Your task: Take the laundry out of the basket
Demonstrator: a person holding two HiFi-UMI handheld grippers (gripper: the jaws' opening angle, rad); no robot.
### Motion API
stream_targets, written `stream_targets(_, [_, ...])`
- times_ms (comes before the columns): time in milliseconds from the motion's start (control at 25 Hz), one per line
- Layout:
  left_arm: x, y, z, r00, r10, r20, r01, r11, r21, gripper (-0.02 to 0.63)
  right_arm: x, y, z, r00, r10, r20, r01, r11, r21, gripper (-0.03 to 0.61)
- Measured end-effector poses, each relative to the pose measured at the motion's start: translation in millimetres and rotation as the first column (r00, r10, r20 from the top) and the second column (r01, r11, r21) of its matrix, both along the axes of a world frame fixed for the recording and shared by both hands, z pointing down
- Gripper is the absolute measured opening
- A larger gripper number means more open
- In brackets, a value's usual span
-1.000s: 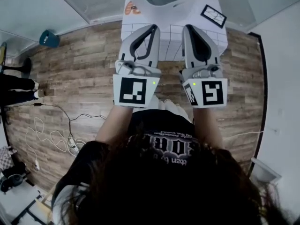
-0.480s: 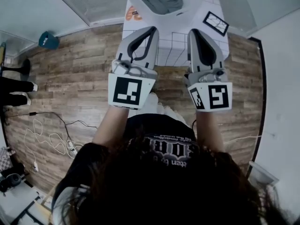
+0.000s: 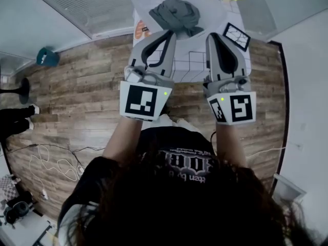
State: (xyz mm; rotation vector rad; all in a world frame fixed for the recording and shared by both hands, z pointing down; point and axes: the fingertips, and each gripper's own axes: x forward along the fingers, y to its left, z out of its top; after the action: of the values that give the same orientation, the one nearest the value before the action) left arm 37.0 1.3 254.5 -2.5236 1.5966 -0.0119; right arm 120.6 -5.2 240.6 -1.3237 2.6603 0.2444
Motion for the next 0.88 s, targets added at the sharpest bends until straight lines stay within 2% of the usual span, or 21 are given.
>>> stream_targets(400, [-30, -77, -9, 0.998, 0.052, 0.017, -0.052, 0.999, 0.015, 0.0, -22, -66, -10, 0.997, 0.072, 0.015, -0.072, 0.997, 0.02, 0.028])
stream_targets(880, [-25, -126, -7, 0.993, 0.104, 0.051, -0.104, 0.995, -0.008, 0.0, -22, -113, -17, 0.995, 0.096, 0.032, -0.096, 0.995, 0.018, 0.028])
